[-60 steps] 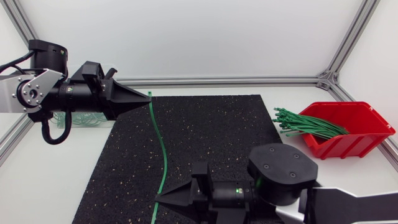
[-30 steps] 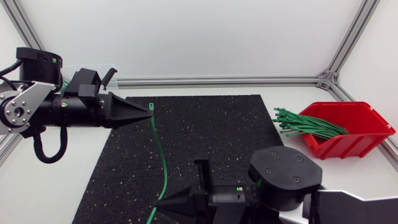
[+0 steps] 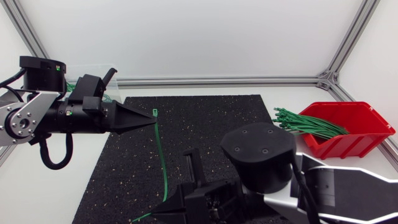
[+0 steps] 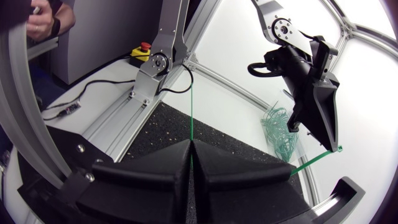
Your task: Take a green cable tie from the red box, thread the tail through the head to close it, then place it in the transparent bin on the left.
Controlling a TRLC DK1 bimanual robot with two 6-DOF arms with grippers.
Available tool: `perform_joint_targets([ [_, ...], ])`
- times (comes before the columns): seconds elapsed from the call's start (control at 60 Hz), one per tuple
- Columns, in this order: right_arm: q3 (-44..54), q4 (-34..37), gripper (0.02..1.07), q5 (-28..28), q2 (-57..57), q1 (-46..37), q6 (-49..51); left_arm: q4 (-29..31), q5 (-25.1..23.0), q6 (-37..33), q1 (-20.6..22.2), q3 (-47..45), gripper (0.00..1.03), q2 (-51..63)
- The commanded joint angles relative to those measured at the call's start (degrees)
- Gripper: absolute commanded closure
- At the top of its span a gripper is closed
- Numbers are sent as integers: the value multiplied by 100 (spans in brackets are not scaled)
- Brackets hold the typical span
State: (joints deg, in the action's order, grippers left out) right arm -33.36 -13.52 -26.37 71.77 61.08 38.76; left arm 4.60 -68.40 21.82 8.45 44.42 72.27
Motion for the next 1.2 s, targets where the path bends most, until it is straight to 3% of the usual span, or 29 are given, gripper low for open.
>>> perform_joint_targets([
  [0.0,-381,447,101,-228,-207,-35,-563,-82,2,-143,25,-206,100,-152],
  [0.2,-1199,1528,101,-1476,-242,-527,-2365,-319,11,-170,52,-276,100,-187],
  [0.283,-1480,1888,101,-1555,-93,-834,-3674,-381,20,-187,52,-285,99,-196],
  [0.4,-1752,2371,101,-1942,109,-949,-3911,-416,29,-293,61,-285,99,-222],
  [0.583,-2165,2380,101,-3032,443,-1476,-5036,-425,187,-521,122,-329,99,-301],
  [0.7,-2350,2354,101,-3383,566,-1661,-5696,-443,442,-644,263,-443,99,-495],
  [1.017,-2394,2064,101,-3805,435,-1766,-7366,-741,1408,-715,852,-742,99,-1259],
  [1.183,-2350,2081,101,-3858,268,-1872,-8218,-785,1514,-715,983,-742,99,-1444],
])
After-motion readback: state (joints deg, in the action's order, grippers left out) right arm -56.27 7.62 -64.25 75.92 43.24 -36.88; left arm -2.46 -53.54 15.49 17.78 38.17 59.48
